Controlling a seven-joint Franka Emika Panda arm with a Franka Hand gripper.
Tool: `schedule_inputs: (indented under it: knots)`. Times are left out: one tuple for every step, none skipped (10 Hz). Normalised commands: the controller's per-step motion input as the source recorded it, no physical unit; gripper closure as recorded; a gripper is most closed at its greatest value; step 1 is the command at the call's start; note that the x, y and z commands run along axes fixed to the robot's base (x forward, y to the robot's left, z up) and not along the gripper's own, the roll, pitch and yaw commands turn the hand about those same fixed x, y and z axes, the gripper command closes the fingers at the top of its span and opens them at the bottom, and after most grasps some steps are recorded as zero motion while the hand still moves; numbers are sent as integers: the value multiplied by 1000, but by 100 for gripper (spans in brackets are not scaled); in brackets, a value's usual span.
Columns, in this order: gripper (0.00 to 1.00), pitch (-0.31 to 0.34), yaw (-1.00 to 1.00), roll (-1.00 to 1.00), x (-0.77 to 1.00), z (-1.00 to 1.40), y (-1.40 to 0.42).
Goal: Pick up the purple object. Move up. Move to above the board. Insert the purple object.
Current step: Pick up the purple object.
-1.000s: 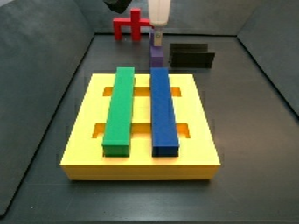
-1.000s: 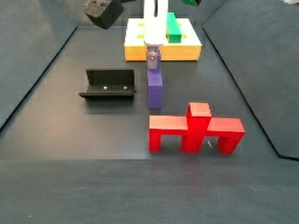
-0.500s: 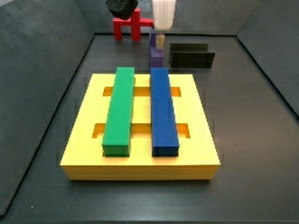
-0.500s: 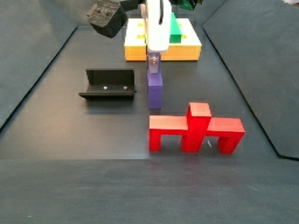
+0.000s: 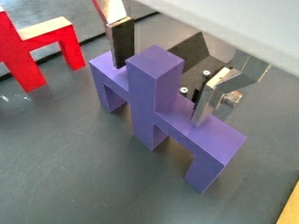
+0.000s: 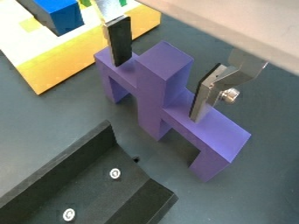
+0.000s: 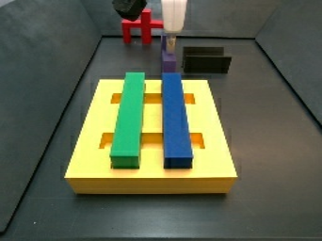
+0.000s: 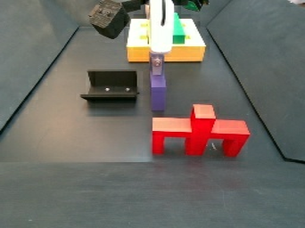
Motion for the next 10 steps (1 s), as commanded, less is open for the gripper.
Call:
schedule_inputs:
  knots:
    - [0,0,0,0,0,0,0]
    - [100,0,0,0,0,0,0]
    - [100,0,0,0,0,0,0]
    - [100,0,0,0,0,0,0]
    - [100,0,0,0,0,0,0]
    - [100,0,0,0,0,0,0]
    - [100,0,0,0,0,0,0]
    - [100,0,0,0,0,0,0]
    - [100,0,0,0,0,0,0]
    - [100,0,0,0,0,0,0]
